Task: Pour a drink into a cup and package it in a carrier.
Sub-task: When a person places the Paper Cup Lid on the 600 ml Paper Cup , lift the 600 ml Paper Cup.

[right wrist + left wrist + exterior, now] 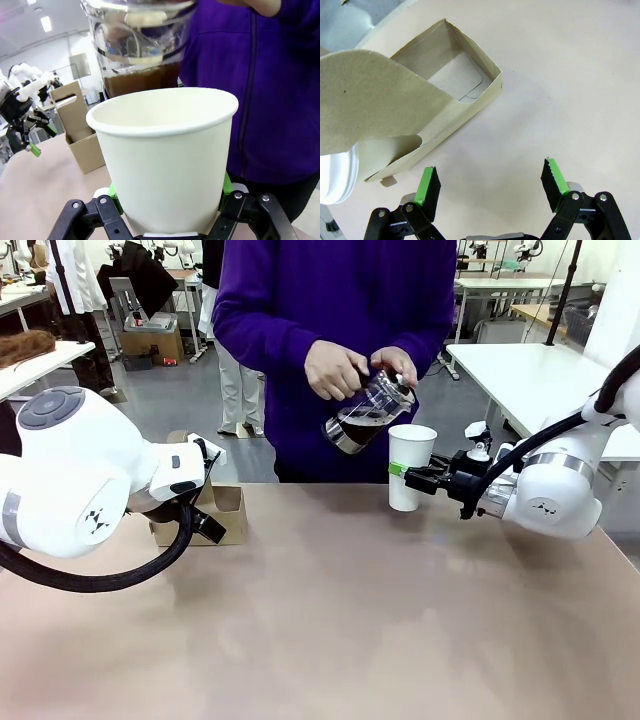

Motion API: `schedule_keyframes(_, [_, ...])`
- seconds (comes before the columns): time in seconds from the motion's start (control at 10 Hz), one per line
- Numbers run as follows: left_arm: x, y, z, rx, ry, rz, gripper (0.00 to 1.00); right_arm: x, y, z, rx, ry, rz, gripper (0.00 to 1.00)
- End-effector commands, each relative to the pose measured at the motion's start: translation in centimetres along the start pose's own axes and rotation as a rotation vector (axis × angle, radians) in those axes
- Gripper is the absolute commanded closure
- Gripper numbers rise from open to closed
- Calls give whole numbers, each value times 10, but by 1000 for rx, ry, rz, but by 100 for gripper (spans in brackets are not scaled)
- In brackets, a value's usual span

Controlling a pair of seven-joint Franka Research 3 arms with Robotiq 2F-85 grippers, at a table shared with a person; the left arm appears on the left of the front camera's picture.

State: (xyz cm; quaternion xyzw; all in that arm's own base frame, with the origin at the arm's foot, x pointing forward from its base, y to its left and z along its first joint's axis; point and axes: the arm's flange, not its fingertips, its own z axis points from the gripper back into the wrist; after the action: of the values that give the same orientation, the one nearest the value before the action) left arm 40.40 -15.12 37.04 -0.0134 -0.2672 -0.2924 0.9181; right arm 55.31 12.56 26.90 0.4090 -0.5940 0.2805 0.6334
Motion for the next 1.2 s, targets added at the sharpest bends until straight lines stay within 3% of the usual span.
schedule_keyframes(0.0, [0,0,0,-1,-1,0,0,3,4,1,0,1,2,20])
schedule_keyframes(1.1, [0,0,0,-1,-1,0,0,3,4,1,0,1,2,20])
